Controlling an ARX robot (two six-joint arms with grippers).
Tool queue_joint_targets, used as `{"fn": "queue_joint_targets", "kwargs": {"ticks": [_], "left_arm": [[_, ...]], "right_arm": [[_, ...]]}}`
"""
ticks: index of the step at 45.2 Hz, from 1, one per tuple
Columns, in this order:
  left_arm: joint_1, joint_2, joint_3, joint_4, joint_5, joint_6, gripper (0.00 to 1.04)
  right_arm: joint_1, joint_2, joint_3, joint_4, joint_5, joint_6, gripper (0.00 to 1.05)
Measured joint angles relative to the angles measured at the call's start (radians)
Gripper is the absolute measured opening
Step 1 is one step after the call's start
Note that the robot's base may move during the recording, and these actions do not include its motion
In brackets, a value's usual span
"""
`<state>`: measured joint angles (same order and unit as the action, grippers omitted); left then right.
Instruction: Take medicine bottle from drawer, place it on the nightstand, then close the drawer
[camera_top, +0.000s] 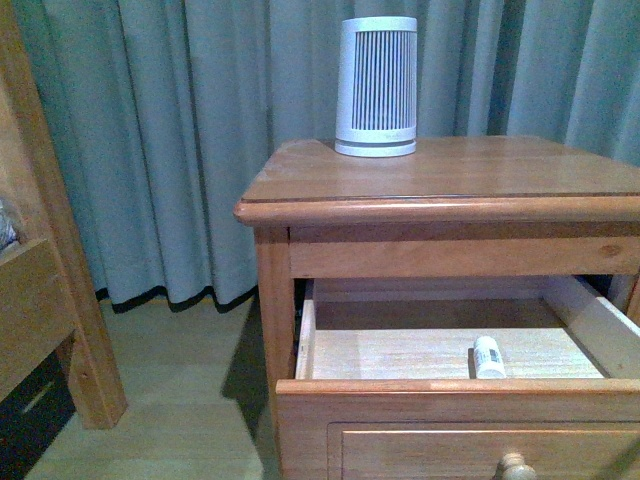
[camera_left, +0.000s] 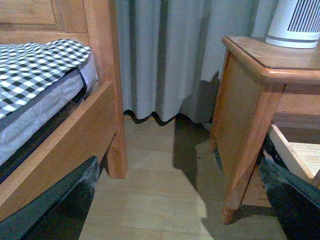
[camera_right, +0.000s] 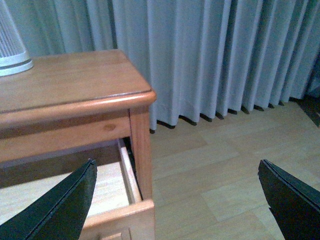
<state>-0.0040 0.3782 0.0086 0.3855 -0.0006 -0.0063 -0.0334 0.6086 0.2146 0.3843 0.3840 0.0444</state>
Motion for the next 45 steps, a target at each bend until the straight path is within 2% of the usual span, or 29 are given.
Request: {"fn": "queue_joint_targets", "kwargs": {"ticks": [6,17,31,45], "left_arm": [[0.0,0.0,0.0,0.0,0.0,0.0,0.98],[0.0,0.0,0.0,0.0,0.0,0.0,0.98],[0.0,0.0,0.0,0.0,0.0,0.0,0.98],[0.0,0.0,0.0,0.0,0.0,0.0,0.98]], "right_arm": [[-0.032,0.372,0.263,-0.026,-0.042,0.032,0.98],[0.05,0.854,0.605,-0.167,-0.093,0.1,0.98],[0.136,1.109,0.734,-0.162,-0.089,0.16,0.98],[0.165,1.331,0.819,-0.163,-0.073,0.201,0.98]]}}
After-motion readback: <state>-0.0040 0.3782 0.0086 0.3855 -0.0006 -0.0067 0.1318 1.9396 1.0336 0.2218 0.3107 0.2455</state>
